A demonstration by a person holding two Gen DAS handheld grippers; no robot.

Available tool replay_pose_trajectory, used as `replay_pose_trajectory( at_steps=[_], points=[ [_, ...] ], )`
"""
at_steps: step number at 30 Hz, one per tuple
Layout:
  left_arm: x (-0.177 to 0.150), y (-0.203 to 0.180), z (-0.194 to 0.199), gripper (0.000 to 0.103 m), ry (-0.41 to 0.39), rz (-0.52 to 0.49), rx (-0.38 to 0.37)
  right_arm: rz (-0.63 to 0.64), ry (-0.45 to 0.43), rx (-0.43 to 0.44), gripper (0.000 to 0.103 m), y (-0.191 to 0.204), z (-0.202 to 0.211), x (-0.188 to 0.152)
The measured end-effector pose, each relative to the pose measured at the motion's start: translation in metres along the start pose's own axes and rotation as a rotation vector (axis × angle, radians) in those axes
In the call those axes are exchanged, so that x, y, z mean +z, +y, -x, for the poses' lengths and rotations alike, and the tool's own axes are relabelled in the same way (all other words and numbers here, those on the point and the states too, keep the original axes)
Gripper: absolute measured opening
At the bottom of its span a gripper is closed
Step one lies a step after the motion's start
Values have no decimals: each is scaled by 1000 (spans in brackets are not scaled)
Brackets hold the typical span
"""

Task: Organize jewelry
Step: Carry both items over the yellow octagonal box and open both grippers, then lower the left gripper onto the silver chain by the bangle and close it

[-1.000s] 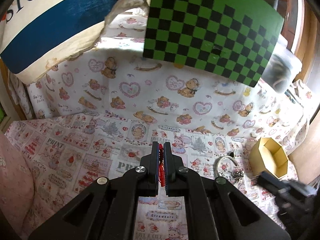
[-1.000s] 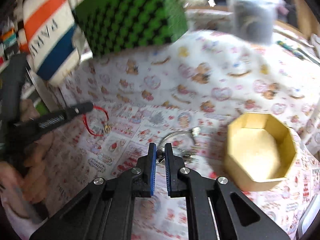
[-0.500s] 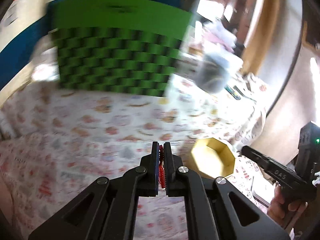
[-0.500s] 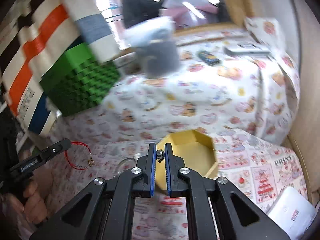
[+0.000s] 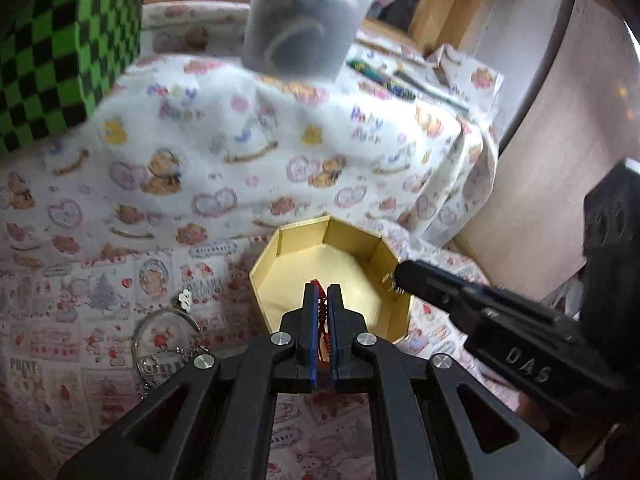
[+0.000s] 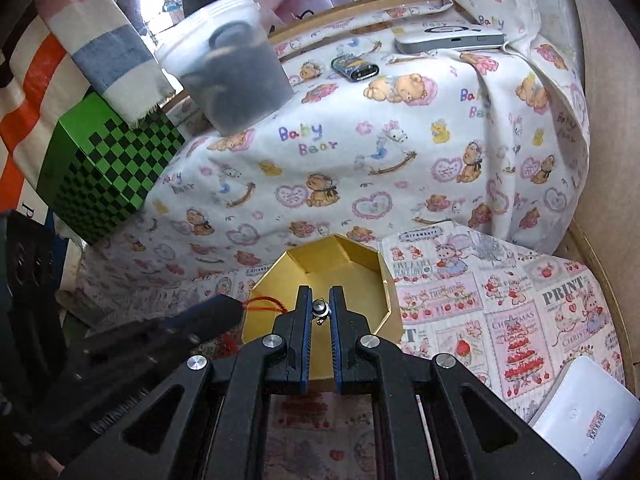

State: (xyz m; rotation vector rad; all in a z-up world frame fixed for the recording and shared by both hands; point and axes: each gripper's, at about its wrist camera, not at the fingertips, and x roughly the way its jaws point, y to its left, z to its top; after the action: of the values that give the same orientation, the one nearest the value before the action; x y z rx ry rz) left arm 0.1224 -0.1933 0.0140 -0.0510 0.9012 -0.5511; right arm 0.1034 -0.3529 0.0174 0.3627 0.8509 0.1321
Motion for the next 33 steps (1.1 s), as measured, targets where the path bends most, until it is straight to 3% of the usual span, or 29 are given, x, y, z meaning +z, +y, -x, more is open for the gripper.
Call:
replay_pose_trajectory(
  at_steps=[3,5,10,11,13,14,16,21,24,28,33],
  points=[
    [-8,5,-4,5,7,5,63,4,12,-4,9,1,-5,-2],
    [-10,9,-4,8,7,21,53,0,19,-9,9,1,-7,-2],
    [-17,20,20,27,-66,15,119,-7,25,-28,11,2,-11,-3],
    [-19,22,28,32,-90,6,141,-3,21,-28,13,2,-10,-3],
    [-23,27,41,42,-130,-4,173,5,2,-33,36,5,-8,-3],
    [-25,31,47,45,-147,-3,188,10,-9,-33,40,6,-6,-3],
    [-27,39,59,48,-180,4,222,17,-19,-33,41,8,-4,-3],
    [-38,66,94,68,-271,48,257,21,-38,-9,42,11,-1,-3],
    [-44,77,108,77,-320,62,283,52,-59,-25,49,18,0,-5],
    [-51,95,116,82,-341,96,311,76,-75,-24,57,25,-1,-9],
    [-56,107,111,82,-324,115,352,100,-90,-33,59,34,-1,-14]
  ],
)
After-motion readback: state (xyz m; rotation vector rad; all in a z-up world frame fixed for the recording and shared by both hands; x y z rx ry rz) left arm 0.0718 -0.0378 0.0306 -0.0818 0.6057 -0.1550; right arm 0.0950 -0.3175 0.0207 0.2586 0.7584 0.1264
